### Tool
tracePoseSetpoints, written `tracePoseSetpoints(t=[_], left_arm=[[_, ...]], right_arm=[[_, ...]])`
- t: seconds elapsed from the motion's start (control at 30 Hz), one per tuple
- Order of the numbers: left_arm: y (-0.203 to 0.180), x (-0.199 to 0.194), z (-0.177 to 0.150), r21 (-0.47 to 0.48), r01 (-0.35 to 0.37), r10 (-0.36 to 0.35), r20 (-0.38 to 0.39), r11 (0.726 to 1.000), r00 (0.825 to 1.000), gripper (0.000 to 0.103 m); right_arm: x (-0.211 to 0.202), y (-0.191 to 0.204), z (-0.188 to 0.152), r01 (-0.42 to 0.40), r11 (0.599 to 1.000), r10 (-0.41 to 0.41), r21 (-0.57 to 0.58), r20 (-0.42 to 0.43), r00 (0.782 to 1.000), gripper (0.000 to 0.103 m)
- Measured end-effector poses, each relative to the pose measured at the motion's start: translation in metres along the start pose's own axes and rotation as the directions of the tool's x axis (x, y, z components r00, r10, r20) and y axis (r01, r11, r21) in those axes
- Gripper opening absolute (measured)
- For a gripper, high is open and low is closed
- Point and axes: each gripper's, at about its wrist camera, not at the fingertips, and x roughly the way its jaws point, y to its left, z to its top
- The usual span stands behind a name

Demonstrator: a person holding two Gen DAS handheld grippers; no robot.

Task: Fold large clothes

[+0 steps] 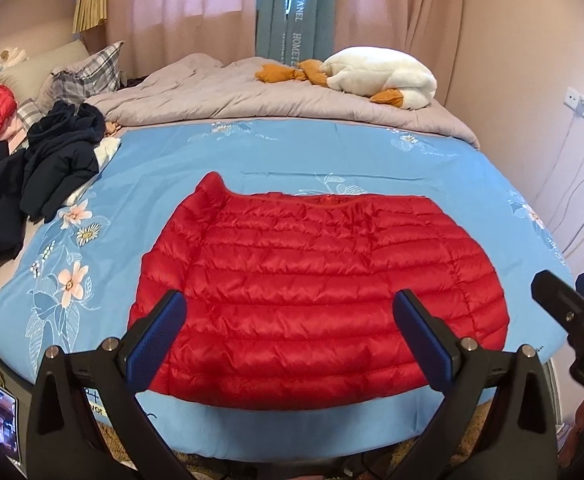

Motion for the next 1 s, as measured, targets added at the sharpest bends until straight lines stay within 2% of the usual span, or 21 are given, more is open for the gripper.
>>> tracePoseSetpoints(t=[0.3, 1.0], left_arm=[[0.019, 0.007, -0.003, -0.044, -0.031, 0.030, -0.016, 0.999, 0.999, 0.103], [0.021, 0.010, -0.010, -0.029, -0.041, 0.041, -0.027, 0.999, 0.999, 0.103]], right_arm=[[0.013, 0.015, -0.005, -0.020, 0.999, 0.018, -0.044, -0.045, 0.999, 0.102], [0.025, 0.029, -0.010, -0.042, 0.996, 0.036, -0.074, -0.080, 0.996, 0.102]])
